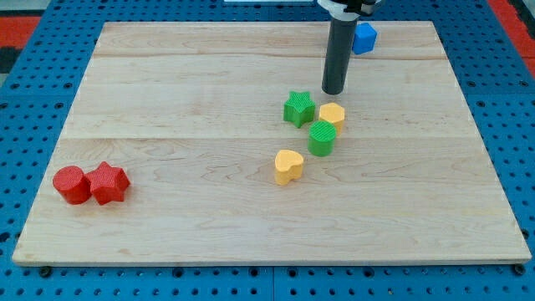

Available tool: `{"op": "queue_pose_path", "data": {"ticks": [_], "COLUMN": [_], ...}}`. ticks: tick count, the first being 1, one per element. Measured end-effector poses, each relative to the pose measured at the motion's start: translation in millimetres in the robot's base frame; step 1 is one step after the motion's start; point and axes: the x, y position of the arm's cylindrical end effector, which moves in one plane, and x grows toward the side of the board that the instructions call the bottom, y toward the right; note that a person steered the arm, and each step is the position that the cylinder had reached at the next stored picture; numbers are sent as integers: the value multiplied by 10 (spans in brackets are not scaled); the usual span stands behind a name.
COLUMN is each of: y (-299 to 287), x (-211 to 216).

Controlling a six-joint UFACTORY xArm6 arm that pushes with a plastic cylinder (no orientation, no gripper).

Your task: Point your arm parallel to green circle

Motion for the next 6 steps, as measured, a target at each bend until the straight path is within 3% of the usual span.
{"op": "queue_pose_path", "data": {"ticks": [2,4,6], "y": [70,-619,-1321], "x": [-102,-114,734]}}
